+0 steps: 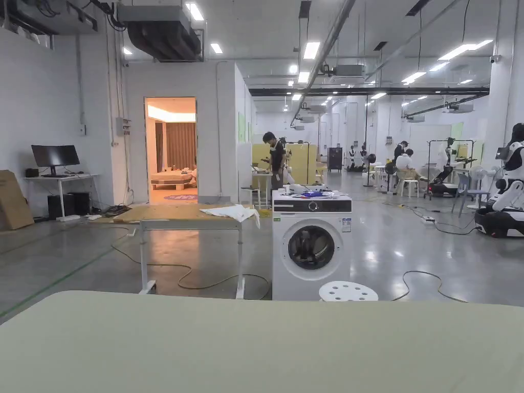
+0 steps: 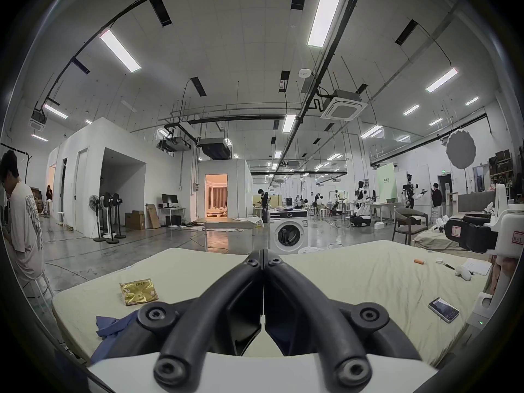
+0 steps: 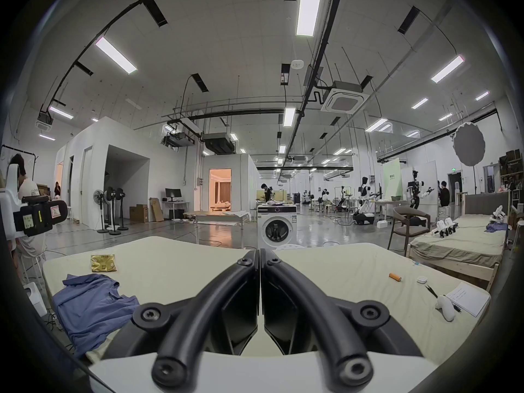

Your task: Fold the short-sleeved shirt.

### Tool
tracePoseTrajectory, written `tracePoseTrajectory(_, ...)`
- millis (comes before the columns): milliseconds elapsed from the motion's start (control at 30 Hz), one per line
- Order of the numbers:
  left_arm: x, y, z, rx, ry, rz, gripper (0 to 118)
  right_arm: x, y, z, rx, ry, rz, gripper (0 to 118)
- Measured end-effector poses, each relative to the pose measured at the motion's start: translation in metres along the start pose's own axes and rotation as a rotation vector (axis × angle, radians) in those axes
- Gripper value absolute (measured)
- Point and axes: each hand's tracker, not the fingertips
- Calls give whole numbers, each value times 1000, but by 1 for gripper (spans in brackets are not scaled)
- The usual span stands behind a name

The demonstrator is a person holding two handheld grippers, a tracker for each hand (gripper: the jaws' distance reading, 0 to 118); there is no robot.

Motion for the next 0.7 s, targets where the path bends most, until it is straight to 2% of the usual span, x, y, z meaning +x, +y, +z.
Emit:
tracePoseTrajectory(300, 0, 1, -1, -2, -4, -4, 0, 4, 1, 0, -6, -8, -17, 0)
tracePoseTrajectory(600, -8, 3, -4, -10, 31, -36, 0, 8, 1, 2, -10, -21, 27, 0)
tracePoseTrajectory(700, -13, 5, -5, -25, 22, -14, 0, 15, 1, 2, -10, -11, 11, 0)
